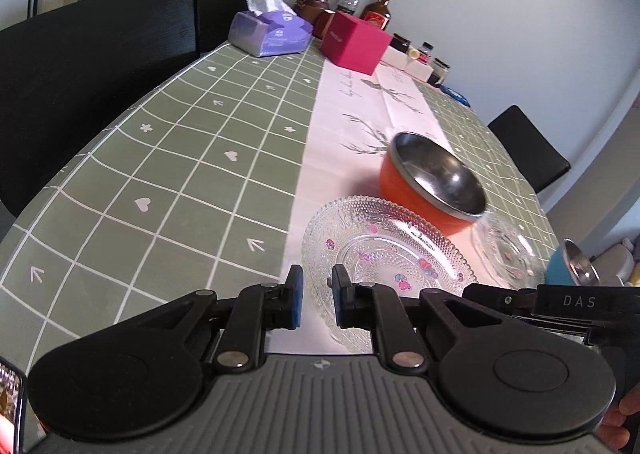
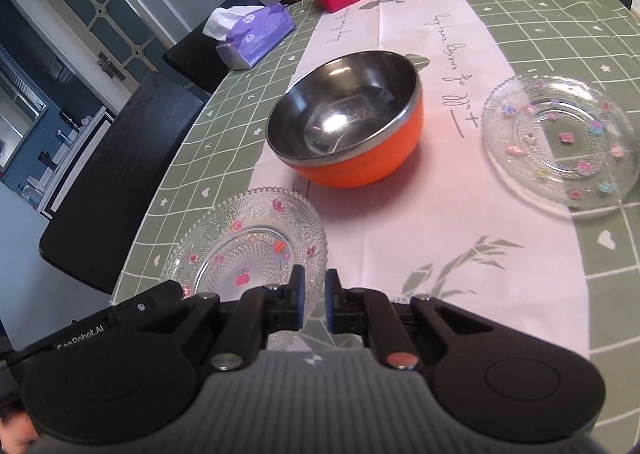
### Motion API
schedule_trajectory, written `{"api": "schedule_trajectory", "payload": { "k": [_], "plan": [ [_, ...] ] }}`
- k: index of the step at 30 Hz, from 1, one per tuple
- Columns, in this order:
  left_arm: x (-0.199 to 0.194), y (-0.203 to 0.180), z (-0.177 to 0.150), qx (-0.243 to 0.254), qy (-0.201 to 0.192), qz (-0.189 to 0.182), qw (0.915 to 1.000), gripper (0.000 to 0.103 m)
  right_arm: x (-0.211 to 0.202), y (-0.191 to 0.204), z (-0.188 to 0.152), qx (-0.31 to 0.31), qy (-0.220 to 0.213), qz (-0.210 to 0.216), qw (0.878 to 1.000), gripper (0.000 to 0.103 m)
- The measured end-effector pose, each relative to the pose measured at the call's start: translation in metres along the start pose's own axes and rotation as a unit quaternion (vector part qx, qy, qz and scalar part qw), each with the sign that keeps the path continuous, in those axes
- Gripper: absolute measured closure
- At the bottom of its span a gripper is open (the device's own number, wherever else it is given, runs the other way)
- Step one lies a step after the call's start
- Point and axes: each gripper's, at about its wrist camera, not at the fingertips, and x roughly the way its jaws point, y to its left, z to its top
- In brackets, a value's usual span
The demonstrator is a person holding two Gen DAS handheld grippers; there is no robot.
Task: Organize plates and bowls
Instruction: 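Close the left tool on the rim of the large pink-dotted glass plate, then lower the glass plate onto the white Fruity plate and open left tool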
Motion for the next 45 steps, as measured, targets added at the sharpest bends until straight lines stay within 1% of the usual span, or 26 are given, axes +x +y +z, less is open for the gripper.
{"api": "schedule_trajectory", "payload": {
  "k": [5,10,14,21,29,37,41,45],
  "plan": [
    [-0.017,-0.015,-0.013,0.021,0.0,-0.02,0.9996,0.087,-0.036,-0.007,-0.019,-0.008,-0.018,0.003,1.0,0.095],
    [-0.032,-0.029,-0.033,0.043,0.011,-0.046,0.998,0.087,-0.066,-0.02,-0.047,0.004,-0.031,0.003,1.0,0.096],
    [-0.043,-0.037,-0.052,0.063,0.014,-0.063,0.9959,0.087,-0.083,-0.033,-0.07,0.019,-0.033,0.001,0.999,0.095],
    [-0.055,-0.043,-0.08,0.075,0.033,-0.089,0.9927,0.087,-0.103,-0.048,-0.103,0.033,-0.03,-0.004,0.999,0.095],
    [-0.054,-0.043,-0.096,0.076,0.058,-0.097,0.9907,0.087,-0.107,-0.06,-0.127,0.053,-0.018,-0.006,0.998,0.095],
    [-0.051,-0.042,-0.103,0.081,0.073,-0.098,0.9892,0.087,-0.105,-0.061,-0.131,0.043,-0.01,-0.019,0.999,0.095],
    [-0.049,-0.043,-0.106,0.089,0.078,-0.093,0.9885,0.087,-0.103,-0.058,-0.132,0.028,-0.007,-0.033,0.999,0.095],
    [-0.047,-0.045,-0.107,0.095,0.08,-0.087,0.9885,0.087,-0.102,-0.057,-0.133,0.023,-0.004,-0.036,0.999,0.095]
  ]
}}
